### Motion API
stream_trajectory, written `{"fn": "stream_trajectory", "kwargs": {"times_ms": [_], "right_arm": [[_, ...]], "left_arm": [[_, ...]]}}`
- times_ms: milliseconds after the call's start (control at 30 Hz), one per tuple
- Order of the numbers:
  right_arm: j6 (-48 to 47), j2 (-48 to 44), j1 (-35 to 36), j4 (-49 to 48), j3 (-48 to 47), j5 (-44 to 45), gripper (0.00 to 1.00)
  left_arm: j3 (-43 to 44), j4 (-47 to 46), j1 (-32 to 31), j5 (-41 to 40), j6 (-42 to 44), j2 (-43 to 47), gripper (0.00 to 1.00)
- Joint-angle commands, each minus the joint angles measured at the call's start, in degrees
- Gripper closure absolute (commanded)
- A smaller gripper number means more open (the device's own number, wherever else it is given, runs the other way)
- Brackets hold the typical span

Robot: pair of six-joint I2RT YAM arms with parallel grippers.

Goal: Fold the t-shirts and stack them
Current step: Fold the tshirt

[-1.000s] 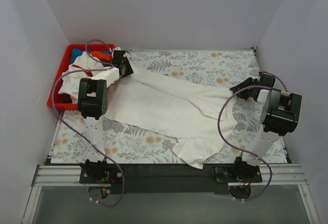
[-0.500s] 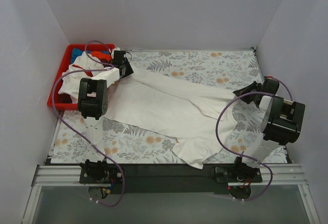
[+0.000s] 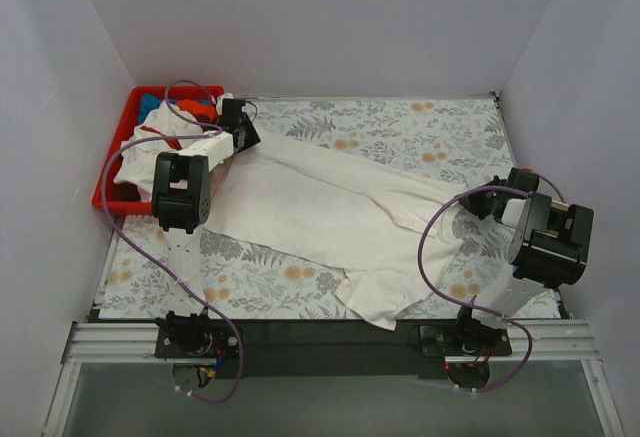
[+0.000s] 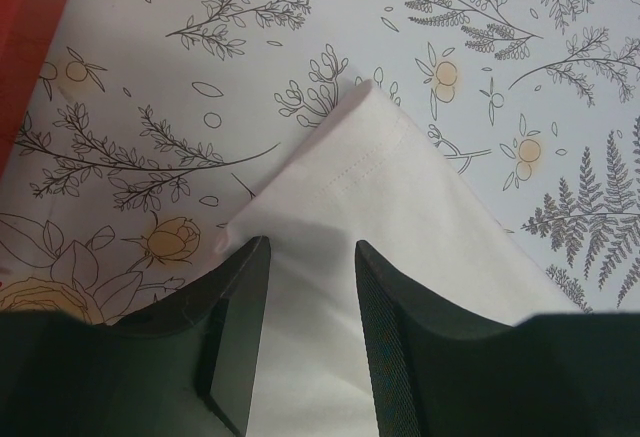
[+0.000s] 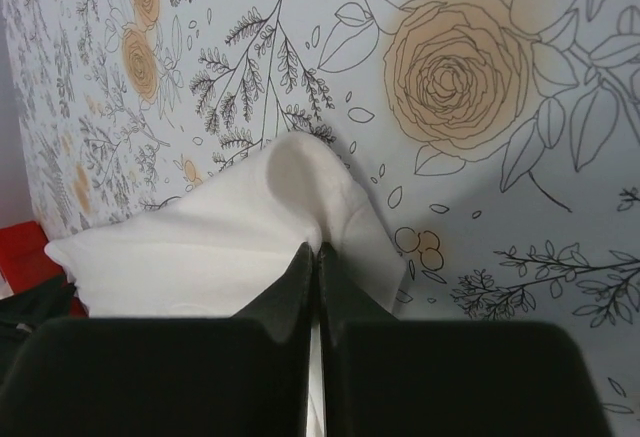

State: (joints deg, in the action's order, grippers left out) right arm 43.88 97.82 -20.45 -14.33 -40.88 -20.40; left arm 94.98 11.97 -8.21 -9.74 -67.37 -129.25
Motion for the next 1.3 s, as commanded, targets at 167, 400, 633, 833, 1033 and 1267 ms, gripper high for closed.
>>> {"fn": "stream_trajectory", "kwargs": {"times_ms": [167,400,633,833,1033,1267], "right_arm": [[-0.46,-2.20,-0.38,-1.05,0.72,5.02,0.96],[-3.01,-1.40,-0.38,0.70,0.37,4.58,0.79],[-10.91,-10.18,0.05,11.85,-3.49,9.06,0.58],[-21.70,-19.14,7.32,23.18,-8.16,15.38,0.58],[-31.48,-22.67,24.47,28.91,-7.90,20.14,0.58],[-37.45,-21.01,37.75,30.50,-6.49,25.06,0.61]], "left_arm": [[-2.17,6.49,0.03,-0.11,-0.21,-1.18,0.61],[-1.82,6.49,-0.05,2.18,0.31,0.57,0.50],[-2.07,6.58,-1.37,4.46,1.19,7.15,0.37],[-7.43,6.58,-5.41,3.94,1.63,17.87,0.35],[-23.85,5.88,-8.40,1.30,2.25,35.71,0.35],[-44.07,5.26,-9.63,0.07,2.07,55.49,0.35]]}}
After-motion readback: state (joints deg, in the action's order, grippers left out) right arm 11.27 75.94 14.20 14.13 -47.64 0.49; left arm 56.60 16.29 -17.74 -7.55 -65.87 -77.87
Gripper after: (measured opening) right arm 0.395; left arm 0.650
